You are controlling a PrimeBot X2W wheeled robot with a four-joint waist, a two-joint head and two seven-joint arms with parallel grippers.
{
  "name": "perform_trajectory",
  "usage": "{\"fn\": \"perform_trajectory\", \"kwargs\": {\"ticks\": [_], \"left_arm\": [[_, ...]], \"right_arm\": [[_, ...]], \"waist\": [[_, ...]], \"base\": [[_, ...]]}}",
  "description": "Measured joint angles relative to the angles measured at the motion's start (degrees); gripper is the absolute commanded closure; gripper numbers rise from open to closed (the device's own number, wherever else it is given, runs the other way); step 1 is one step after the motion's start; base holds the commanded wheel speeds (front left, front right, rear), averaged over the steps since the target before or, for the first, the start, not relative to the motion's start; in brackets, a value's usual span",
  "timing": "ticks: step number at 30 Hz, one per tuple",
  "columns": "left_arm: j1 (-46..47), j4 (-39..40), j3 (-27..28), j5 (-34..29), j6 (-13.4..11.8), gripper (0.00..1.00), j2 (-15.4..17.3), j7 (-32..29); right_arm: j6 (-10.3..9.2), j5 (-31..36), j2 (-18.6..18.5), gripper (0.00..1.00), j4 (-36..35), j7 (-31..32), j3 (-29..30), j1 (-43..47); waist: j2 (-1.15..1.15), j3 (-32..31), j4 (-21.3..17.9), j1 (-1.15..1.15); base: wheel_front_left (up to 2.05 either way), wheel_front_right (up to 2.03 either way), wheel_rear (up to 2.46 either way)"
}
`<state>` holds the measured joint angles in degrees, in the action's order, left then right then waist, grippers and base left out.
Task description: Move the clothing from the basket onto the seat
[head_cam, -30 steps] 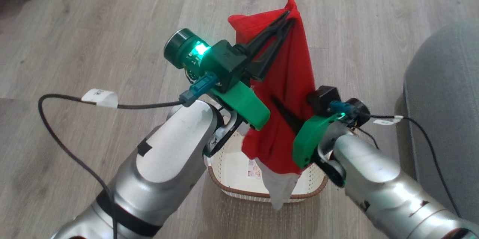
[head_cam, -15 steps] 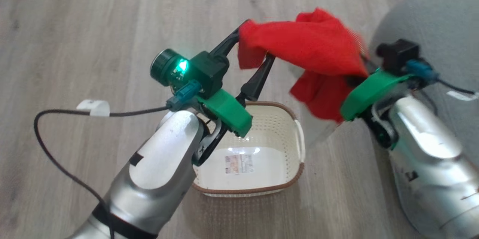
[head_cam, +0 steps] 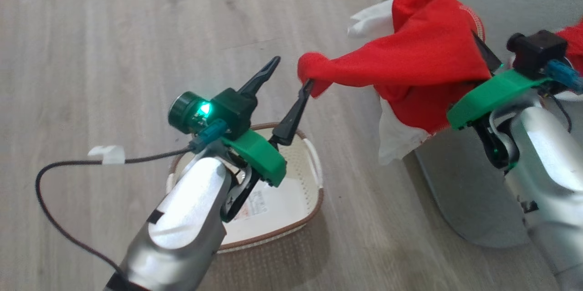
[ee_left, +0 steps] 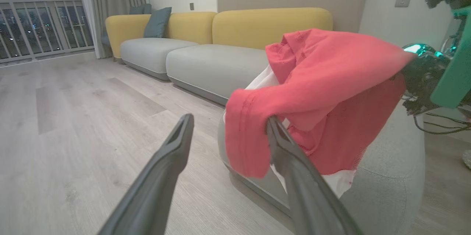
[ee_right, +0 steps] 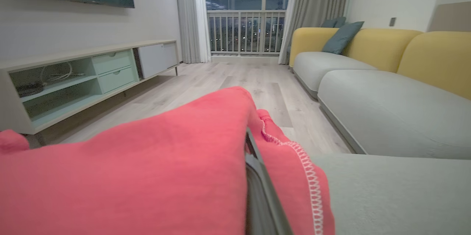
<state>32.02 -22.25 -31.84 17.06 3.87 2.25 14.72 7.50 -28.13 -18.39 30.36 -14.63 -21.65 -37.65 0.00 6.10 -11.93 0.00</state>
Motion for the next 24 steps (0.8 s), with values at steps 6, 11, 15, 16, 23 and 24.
{"fn": "perform_trajectory", "kwargs": {"ticks": [6, 11, 15, 16, 23, 24], "left_arm": [[-1.36, -0.16, 1.78, 0.01, 0.03, 0.0, 0.02, 0.0], [-2.36, -0.25, 2.53, -0.09, 0.02, 0.0, 0.02, 0.0], [-3.14, -0.24, 2.55, -0.09, 0.02, 0.0, 0.02, 0.0], [-3.15, -0.24, 2.53, -0.14, 0.02, 0.0, 0.01, 0.0], [-3.11, -0.56, 2.07, -1.27, 0.07, 0.0, 0.02, 0.0], [-3.04, -0.75, 1.98, -1.49, 0.1, 0.0, 0.02, -0.01]], "right_arm": [[0.01, 0.45, -1.46, 1.0, -1.4, 0.0, 1.33, 1.36], [0.0, 0.52, -2.74, 1.0, -2.02, 0.0, 1.58, 2.7], [0.0, 0.54, -4.9, 1.0, -2.94, 0.0, 1.87, 3.57], [0.0, 0.62, -5.57, 1.0, -3.2, 0.0, 2.11, 3.67], [0.01, 2.15, -10.34, 1.0, -3.52, 0.0, 3.6, 3.24], [0.01, 2.46, -10.92, 1.0, -3.44, 0.0, 3.94, 2.71]], "waist": [[0.0, -0.62, -5.82, 0.0], [0.0, -1.49, -10.61, 0.0], [0.0, -1.89, -13.84, -0.01], [0.0, -1.85, -14.46, -0.01], [0.0, 1.3, -15.72, 0.0], [0.0, 1.97, -15.67, 0.0]], "base": [[0.0, 0.0, 0.0], [0.0, 0.0, 0.0], [0.0, 0.0, 0.0], [0.0, 0.0, 0.0], [0.0, 0.0, 0.0], [0.0, 0.0, 0.0]]}}
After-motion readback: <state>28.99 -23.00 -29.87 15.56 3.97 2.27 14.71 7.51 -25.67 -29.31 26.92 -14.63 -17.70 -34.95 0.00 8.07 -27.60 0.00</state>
